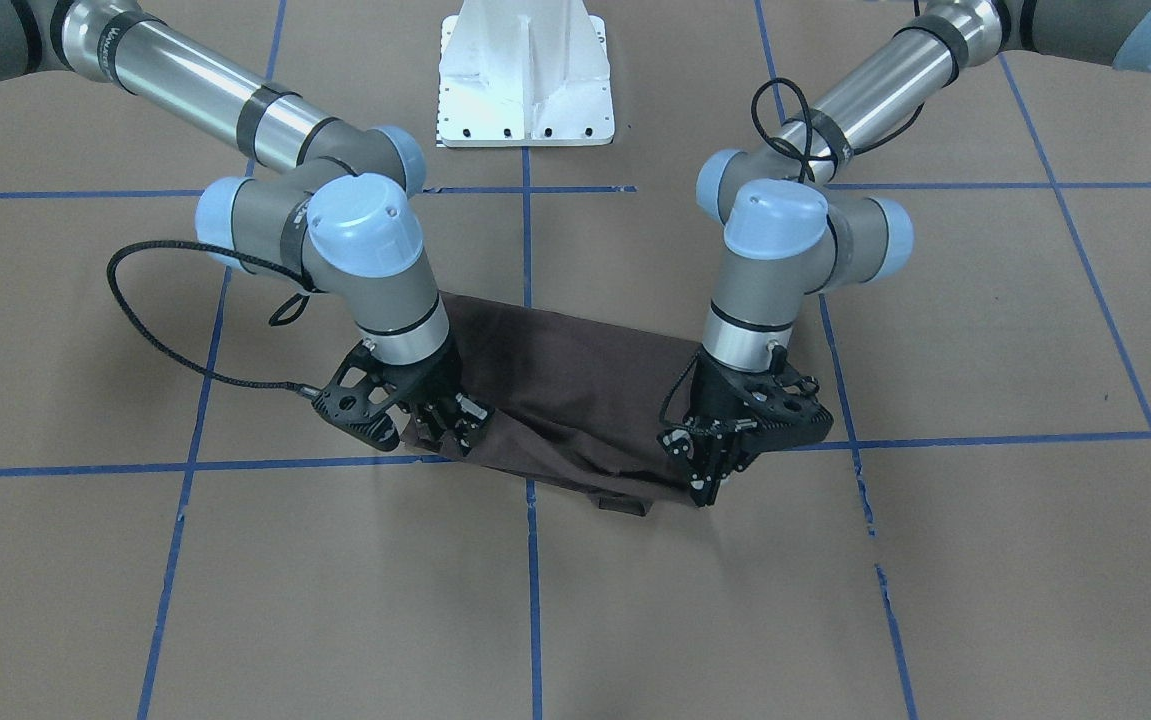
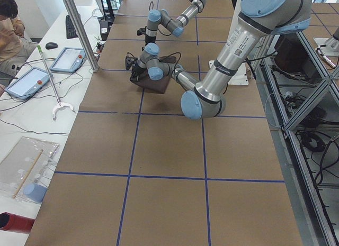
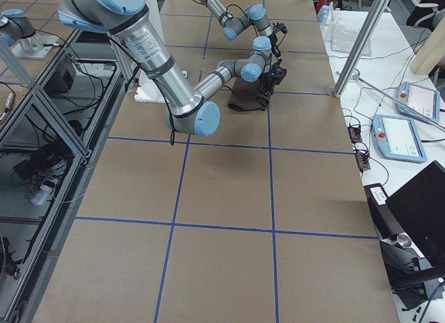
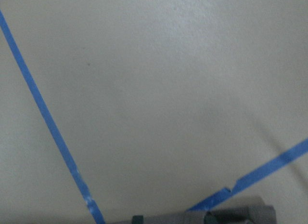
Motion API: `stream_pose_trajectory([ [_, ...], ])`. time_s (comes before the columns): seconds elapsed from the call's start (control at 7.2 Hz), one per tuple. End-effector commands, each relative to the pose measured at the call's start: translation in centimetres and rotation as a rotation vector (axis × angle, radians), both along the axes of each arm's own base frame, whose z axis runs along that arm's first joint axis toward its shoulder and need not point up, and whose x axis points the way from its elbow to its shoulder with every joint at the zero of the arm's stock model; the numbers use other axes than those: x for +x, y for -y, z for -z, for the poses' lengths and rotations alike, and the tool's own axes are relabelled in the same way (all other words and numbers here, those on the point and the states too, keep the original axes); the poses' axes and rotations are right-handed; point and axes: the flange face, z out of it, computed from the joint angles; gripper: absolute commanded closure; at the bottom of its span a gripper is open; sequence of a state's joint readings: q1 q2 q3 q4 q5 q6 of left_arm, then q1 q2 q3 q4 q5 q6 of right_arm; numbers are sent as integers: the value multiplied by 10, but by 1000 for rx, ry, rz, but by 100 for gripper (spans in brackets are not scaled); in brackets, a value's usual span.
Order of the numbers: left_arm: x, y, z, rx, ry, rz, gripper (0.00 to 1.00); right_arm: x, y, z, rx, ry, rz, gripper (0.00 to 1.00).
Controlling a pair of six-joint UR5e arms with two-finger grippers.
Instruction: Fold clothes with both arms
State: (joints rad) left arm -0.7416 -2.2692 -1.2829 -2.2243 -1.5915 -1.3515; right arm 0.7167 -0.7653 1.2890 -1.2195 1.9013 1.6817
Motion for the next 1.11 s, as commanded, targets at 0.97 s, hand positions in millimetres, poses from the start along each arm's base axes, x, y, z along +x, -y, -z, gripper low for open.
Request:
stream_pose_trajectory([
  [0.97, -199, -55, -16, 134, -132, -240, 33, 198, 32, -84, 96, 15, 33, 0],
])
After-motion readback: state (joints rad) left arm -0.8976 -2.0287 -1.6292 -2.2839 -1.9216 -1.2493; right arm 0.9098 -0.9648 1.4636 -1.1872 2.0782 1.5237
